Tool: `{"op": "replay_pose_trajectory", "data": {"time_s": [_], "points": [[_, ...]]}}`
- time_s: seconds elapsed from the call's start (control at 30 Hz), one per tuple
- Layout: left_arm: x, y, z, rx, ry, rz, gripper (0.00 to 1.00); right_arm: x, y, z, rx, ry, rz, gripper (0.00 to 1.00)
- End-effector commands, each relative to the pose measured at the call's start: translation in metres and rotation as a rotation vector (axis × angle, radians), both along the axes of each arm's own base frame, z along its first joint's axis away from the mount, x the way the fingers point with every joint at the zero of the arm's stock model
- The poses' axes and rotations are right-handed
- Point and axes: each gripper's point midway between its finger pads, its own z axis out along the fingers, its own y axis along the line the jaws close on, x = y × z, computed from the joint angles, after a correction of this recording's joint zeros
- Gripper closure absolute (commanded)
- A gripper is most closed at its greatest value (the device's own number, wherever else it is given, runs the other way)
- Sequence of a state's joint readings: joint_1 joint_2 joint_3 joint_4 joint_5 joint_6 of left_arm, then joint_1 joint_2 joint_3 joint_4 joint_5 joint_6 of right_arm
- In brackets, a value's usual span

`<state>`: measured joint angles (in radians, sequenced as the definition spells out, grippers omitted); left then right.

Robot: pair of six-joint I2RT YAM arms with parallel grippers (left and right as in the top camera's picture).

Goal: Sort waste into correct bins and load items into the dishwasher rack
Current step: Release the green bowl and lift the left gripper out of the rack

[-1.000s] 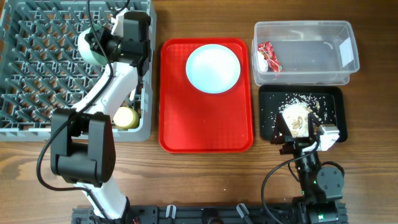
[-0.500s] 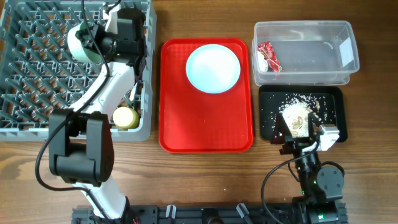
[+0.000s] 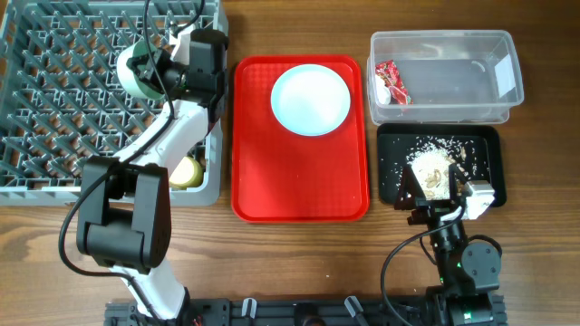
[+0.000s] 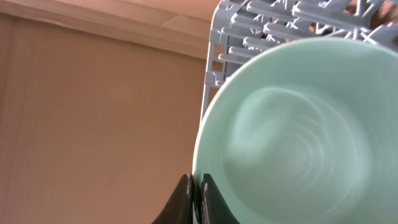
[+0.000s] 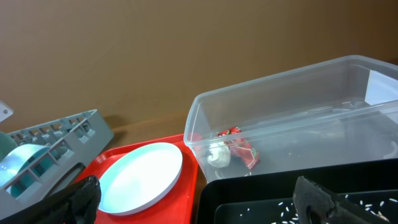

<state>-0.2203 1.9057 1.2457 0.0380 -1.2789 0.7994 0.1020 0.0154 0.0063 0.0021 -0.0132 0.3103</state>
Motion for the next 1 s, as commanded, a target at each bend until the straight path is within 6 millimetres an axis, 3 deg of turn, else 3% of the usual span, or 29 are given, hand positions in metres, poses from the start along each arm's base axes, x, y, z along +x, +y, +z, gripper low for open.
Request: {"op": "replay_pose_trajectory", "data": {"time_s": [0.0,0.37,0.83,0.97], "points": [[-0.004,-0.001,-0.015,0.003,0.050,-0.018,0.96,0.000,-0.002,0.004,0.009,-0.016,-0.015,0.00],[0.015,0.000,0.024,0.087,0.009,-0.055,0.96,0.000,-0.002,0.004,0.009,-0.016,-0.015,0.00],[0.012,-0.005,0.014,0.090,0.051,-0.058,0.96,0.000,-0.002,0.004,0.009,-0.016,-0.015,0.00],[0.010,-0.007,0.001,0.095,0.098,-0.057,0.96,0.000,-0.002,0.004,0.009,-0.016,-0.015,0.00]]}}
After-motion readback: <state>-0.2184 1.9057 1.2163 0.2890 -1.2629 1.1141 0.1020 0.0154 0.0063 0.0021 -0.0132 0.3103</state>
